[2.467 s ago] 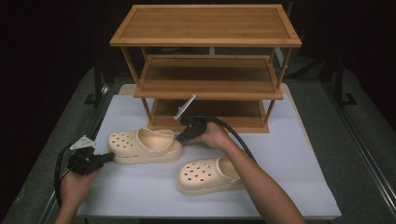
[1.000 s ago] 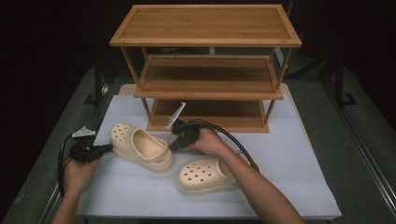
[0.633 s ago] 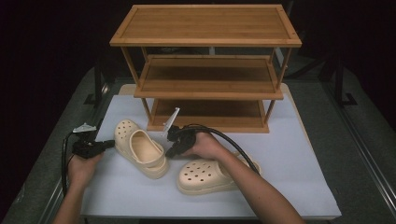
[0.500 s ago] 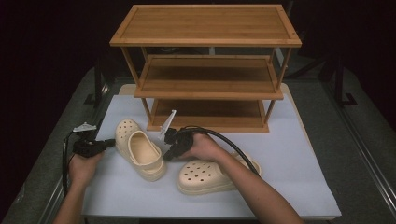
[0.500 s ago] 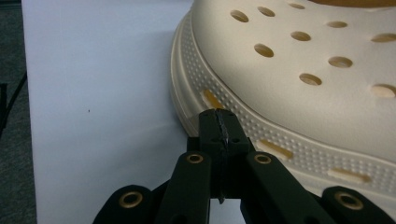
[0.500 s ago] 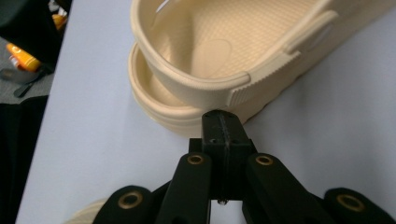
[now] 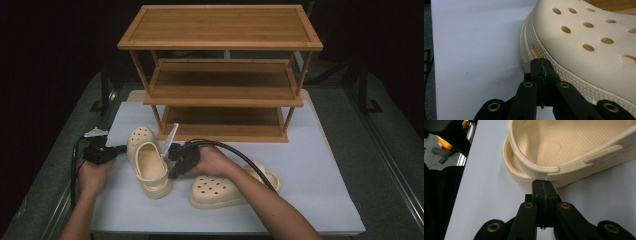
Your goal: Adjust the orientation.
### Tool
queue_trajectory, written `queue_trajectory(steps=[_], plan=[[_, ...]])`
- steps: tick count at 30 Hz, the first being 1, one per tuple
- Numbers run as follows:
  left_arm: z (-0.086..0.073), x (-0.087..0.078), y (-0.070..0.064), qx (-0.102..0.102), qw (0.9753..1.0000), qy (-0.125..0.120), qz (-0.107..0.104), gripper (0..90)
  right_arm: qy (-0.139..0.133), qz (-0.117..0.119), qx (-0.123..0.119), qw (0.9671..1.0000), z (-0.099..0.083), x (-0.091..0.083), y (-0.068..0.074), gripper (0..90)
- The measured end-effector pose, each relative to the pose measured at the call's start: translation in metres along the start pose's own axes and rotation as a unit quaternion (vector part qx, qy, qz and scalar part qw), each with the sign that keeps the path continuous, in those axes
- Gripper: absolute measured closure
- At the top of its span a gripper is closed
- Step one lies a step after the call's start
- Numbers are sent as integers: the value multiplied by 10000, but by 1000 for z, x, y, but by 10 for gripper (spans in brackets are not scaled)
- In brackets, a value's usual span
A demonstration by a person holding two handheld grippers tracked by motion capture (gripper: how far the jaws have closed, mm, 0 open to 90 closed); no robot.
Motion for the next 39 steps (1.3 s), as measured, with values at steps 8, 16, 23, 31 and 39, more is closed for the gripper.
queue_trajectory(steps=[8, 16, 23, 31, 39], plan=[[1, -27, -14, 32, 9996, -106, -257, 722, -315, -359, 397, 9981, -12, -22, -16, 739], [8, -50, -49, 346, 9967, -326, -659, 555, -583, -967, 962, 9889, -42, -55, -30, 564], [16, -44, -75, 580, 9941, -266, -872, 521, -656, -1231, 1242, 9824, -70, -72, -32, 521], [18, -23, -80, 724, 9960, -90, -508, 542, -868, -1440, 1403, 9757, -91, -91, -30, 516], [19, -27, -83, 944, 9949, -116, -343, 761, -1116, -1628, 1639, 9665, -112, -109, -32, 513]])
Point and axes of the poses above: each handheld gripper's, and its own axes: x roughly forward along the jaws, z roughly out of its top, y roughly to its left, the point moved 5 cm from there along x, roughly forward along the jaws, and after that the axes turned 6 degrees about -z, right-handed, at the moved point
